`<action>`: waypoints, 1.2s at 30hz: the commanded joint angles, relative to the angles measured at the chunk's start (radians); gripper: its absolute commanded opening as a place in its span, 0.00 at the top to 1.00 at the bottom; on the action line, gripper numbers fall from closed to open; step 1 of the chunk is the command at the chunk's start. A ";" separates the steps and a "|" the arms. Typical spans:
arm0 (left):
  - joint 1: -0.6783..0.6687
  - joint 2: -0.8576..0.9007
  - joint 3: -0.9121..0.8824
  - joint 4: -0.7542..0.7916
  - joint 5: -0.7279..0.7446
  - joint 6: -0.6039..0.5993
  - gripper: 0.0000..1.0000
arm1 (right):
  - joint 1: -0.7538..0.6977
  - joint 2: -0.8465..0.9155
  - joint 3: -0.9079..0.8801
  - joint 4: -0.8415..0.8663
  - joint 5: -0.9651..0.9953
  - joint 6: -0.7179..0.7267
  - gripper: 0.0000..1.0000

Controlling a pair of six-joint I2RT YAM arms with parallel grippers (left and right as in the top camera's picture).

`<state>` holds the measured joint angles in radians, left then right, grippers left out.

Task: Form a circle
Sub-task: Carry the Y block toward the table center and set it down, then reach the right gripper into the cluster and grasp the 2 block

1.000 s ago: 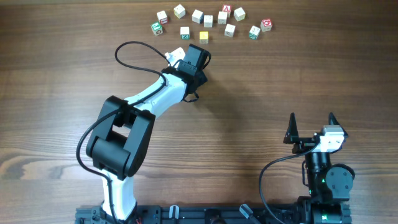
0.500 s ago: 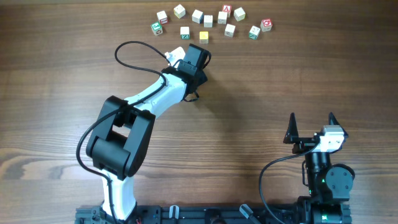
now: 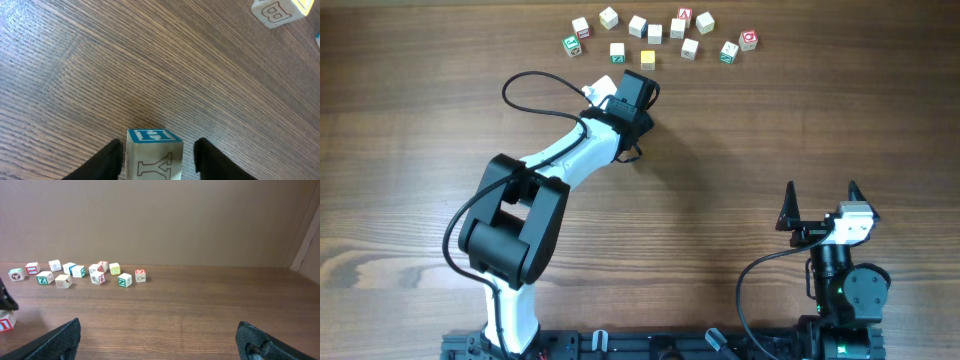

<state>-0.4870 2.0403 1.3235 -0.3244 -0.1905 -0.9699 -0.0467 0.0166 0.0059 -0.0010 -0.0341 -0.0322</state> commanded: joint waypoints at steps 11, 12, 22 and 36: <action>0.013 -0.235 0.087 0.133 -0.204 0.470 0.00 | 0.005 -0.002 -0.001 0.002 -0.016 -0.018 0.00; 0.019 -0.243 0.094 0.153 -0.204 0.518 0.00 | 0.005 -0.002 -0.001 0.002 -0.016 -0.018 0.00; 0.149 -0.262 0.100 0.152 -0.061 0.573 0.00 | 0.004 -0.003 -0.001 0.119 -0.203 0.073 0.00; 0.253 -0.262 0.100 0.018 -0.043 0.407 0.00 | 0.004 0.010 0.000 0.797 -0.093 0.819 0.01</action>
<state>-0.2337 1.7821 1.4200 -0.3099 -0.2516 -0.5304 -0.0467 0.0193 0.0063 0.7914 -0.2905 0.6331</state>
